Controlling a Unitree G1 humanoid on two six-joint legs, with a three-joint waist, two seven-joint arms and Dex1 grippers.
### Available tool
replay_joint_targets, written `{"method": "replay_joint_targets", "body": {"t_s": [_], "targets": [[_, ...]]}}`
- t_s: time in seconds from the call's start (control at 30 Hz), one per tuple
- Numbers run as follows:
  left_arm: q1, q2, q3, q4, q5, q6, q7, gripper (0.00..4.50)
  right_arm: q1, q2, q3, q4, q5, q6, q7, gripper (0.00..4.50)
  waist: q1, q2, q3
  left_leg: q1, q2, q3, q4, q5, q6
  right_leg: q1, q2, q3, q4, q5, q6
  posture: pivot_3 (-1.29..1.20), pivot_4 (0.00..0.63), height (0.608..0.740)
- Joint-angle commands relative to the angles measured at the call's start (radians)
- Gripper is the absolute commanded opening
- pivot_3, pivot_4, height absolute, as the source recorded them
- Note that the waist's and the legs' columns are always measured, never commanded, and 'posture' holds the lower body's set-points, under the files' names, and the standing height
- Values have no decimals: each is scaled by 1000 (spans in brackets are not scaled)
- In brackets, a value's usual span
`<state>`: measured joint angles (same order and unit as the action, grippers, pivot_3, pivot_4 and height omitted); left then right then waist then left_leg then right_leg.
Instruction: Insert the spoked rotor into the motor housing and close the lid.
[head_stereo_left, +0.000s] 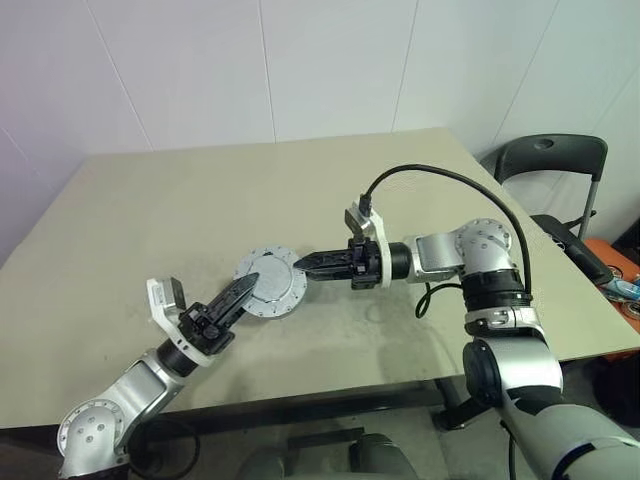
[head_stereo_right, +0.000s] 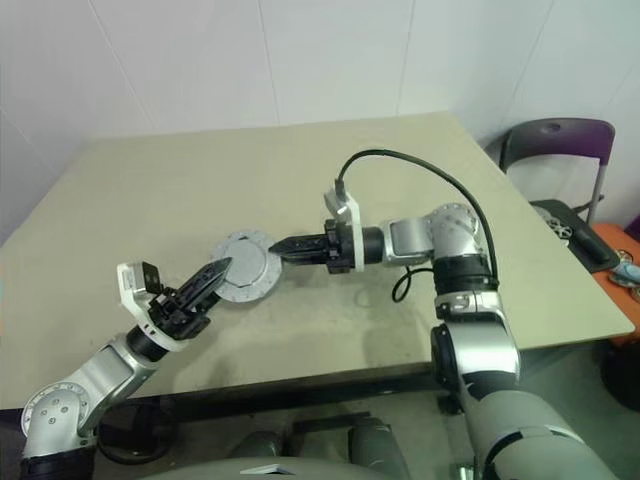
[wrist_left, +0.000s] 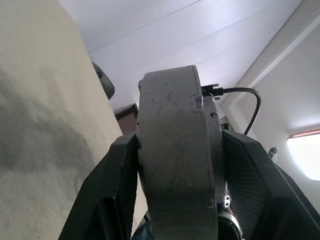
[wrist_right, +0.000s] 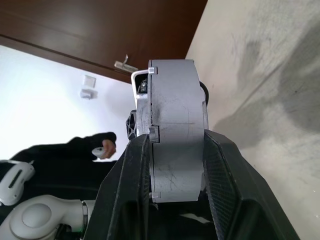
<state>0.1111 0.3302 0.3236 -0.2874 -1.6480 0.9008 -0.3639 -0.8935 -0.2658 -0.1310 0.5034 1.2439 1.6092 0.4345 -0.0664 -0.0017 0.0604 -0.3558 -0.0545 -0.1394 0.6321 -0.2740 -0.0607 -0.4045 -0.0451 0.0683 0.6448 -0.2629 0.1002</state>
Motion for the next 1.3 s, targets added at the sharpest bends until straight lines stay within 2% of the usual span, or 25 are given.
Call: {"method": "replay_joint_targets", "body": {"t_s": [0.03, 0.3, 0.63, 0.77, 0.87, 1.0, 1.17, 1.3], "targets": [[9, 17, -22, -43, -14, 7, -4, 2180, -30, 27, -77, 0, 3, 5, -15, 1175, 0, 0, 0, 0, 0, 0, 0, 0, 0, 0, 0, 0, 0, 0, 0, 0, 0, 740], [25, 35, -18, -49, -18, -6, -14, 2180, -8, 14, -76, -38, 22, 5, -1, 1175, 1, 0, 0, 0, 0, 0, 0, 0, 0, 0, 0, 0, 0, 0, 0, 0, 0, 740], [62, 59, -16, -62, -32, -22, -20, 2114, 17, -19, -44, -93, 10, 5, 22, 4478, 0, 0, 0, 0, 0, 0, -1, 0, 0, -1, 0, 0, -1, -2, -3, 0, 0, 740], [85, 64, 9, -62, -63, -36, -9, 2114, 15, -45, -35, -103, -53, -1, 49, 4500, 2, 0, 0, -1, 0, 0, -1, 0, 0, 0, 0, 0, -2, -2, -3, 0, 0, 740], [98, 60, 51, -52, -105, -67, 25, 2114, 28, -85, 16, -156, -123, -50, 108, 4500, 3, 0, 0, -1, 0, 0, -1, 0, 0, -1, 0, 0, -3, -2, -3, 0, 0, 740], [100, 42, 92, -58, -121, -120, 77, 2114, 65, -165, 182, -301, -288, -269, 270, 4500, 6, 0, 0, -1, 1, 0, -2, 0, 0, -1, 0, 0, -4, -2, -3, 0, 0, 740], [97, 0, 126, -24, -147, -196, 196, 2114, 90, -219, 316, -365, -493, -587, 469, 4500, 11, 0, 0, -2, 1, 0, -2, 0, 0, 0, -1, 0, -7, 0, 0, 0, 0, 740], [90, -25, 133, -6, -198, -226, 277, 2114, 109, -231, 384, -354, -621, -770, 568, 4500, 25, 0, 0, -2, 1, 0, -2, -1, 1, 0, -1, 0, -9, 0, 1, 0, 0, 740]]}}
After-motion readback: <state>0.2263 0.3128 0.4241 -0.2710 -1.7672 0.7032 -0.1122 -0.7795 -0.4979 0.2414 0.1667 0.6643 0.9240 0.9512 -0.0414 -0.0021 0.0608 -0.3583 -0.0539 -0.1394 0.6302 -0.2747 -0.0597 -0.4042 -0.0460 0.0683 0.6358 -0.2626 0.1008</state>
